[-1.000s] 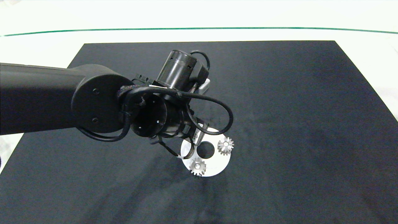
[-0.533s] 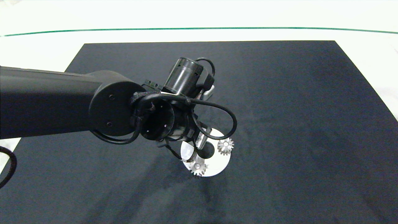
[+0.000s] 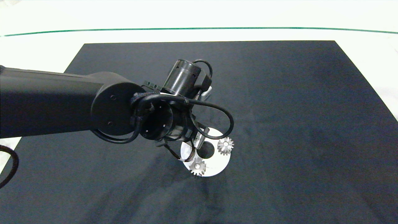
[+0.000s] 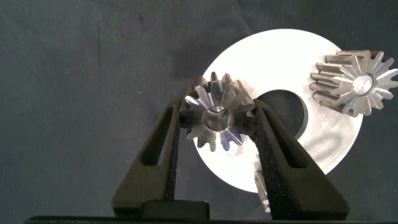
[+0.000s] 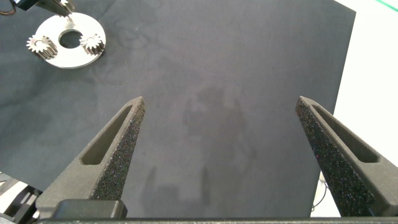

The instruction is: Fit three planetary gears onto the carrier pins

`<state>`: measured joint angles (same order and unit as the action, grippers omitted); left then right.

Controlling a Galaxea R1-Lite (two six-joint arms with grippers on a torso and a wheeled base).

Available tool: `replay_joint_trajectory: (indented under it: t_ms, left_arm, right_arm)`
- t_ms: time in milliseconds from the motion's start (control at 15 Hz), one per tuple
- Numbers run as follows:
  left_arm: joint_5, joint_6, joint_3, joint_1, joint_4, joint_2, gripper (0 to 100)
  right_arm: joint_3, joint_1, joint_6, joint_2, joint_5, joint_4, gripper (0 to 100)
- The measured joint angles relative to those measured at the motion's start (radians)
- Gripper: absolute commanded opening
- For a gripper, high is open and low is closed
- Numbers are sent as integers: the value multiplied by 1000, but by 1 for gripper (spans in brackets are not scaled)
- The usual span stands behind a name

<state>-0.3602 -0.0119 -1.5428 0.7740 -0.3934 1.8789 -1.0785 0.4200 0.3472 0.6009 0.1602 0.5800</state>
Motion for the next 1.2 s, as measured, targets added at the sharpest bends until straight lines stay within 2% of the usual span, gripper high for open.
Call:
replay_joint_trajectory:
  t_ms: [667,733,1200]
  left_arm:
    - [0,-4,-2,7,0,4,22]
    - [0,-4,-1,7,0,6,100]
    - [1,-5,0,16,-1,7,100]
  right_arm:
    - [0,0,0,-1,0,0,100]
    - [0,0,0,-1,0,0,100]
    - [0,0,0,-1,0,0,100]
